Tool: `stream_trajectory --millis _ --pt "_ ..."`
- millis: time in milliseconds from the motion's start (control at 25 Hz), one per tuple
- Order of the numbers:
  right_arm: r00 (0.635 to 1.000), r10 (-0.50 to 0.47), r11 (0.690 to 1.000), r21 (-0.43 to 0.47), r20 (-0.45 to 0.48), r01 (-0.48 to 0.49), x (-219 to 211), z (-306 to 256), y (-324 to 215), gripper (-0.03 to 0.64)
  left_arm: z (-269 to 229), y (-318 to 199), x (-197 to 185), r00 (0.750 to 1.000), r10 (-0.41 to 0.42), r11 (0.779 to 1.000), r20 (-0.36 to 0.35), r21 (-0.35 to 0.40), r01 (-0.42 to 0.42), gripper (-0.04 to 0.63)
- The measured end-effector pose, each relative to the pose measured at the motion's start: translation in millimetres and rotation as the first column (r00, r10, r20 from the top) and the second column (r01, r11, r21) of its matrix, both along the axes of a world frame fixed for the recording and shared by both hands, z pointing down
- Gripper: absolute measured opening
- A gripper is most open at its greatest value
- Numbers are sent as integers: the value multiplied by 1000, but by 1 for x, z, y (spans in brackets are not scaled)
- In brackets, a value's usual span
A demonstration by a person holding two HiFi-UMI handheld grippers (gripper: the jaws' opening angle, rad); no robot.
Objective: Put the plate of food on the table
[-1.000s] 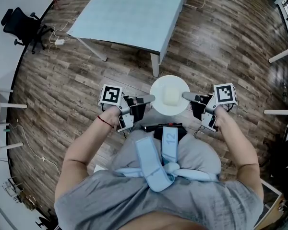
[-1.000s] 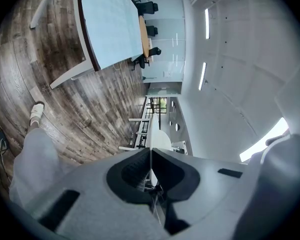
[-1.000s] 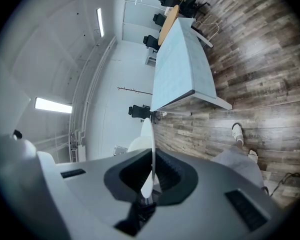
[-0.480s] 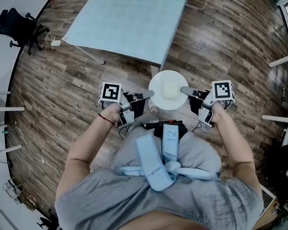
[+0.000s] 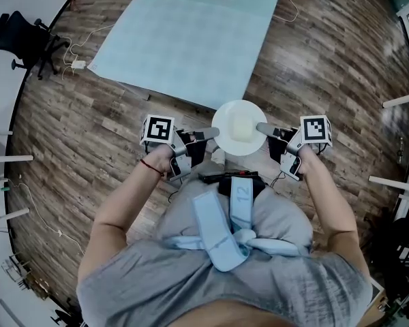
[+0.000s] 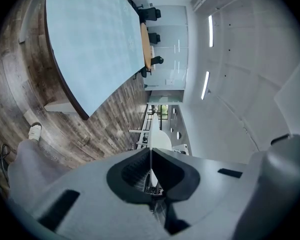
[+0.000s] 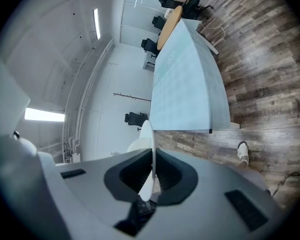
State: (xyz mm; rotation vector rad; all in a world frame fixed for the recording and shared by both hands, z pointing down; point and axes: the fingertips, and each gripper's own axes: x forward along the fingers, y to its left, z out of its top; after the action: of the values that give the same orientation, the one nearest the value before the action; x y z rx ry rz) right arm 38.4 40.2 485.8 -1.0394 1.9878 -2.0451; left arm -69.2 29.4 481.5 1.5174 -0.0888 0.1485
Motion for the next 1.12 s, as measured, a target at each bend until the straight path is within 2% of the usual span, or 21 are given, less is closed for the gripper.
stream_trajectory --millis 520,640,880,1040,1120 --pt "1000 9 999 34 -11 -8 -1 -6 -9 37 -5 -9 0 1000 -5 999 7 42 4 26" --pt "1000 -2 999 51 -14 3 1 -6 -19 37 1 -15 -1 1000 -26 999 18 26 26 25" --pt "999 -53 998 21 -8 53 31 5 -96 37 11 -87 27 997 -73 997 28 11 72 25" --pt "995 -101 995 20 1 101 41 11 -124 37 17 -110 38 994 -103 995 35 -1 103 25" --pt "994 -111 994 19 13 111 45 13 -136 37 15 -123 44 993 -116 993 20 17 116 25"
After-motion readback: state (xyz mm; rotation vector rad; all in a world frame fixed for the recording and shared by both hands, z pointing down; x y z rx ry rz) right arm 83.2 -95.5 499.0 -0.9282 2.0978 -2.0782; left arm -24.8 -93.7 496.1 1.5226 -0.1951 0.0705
